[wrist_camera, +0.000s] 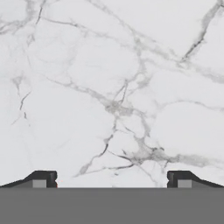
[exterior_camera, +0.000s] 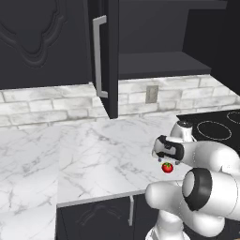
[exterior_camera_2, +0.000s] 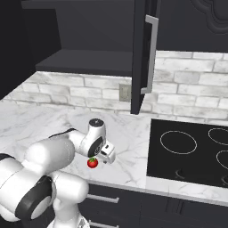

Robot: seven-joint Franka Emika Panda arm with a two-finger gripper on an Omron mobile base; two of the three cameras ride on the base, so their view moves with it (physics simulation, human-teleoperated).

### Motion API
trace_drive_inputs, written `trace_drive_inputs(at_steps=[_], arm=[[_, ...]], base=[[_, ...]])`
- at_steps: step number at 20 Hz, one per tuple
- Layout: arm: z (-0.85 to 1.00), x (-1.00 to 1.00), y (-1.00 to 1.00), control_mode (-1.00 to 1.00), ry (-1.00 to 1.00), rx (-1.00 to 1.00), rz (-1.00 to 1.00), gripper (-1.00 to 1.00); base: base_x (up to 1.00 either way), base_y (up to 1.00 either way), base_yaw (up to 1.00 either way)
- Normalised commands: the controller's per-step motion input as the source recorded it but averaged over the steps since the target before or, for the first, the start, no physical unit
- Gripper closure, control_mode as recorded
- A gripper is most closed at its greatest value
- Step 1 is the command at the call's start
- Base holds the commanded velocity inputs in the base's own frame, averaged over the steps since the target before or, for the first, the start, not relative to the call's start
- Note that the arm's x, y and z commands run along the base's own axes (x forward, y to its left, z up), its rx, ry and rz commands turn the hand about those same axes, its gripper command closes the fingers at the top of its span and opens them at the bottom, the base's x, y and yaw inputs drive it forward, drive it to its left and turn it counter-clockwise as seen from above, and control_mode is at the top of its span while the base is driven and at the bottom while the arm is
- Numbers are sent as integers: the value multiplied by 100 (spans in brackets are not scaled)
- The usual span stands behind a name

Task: Pick the tomato from the counter and place it in the cabinet. Then close the cabinet.

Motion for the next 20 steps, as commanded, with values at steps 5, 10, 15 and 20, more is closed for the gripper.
trace_drive_inputs(at_steps=[5, 10, 15, 20], arm=[[-26, 0, 9, -100, 2, 0, -12, -100], [-31, 0, 1, -100, 14, 0, -15, -100], [-23, 0, 19, -100, 15, 0, -13, -100], [-22, -6, 29, -100, 11, 0, -12, -100]], base=[[0, 0, 0], [0, 0, 0], [0, 0, 0], [0, 0, 0]])
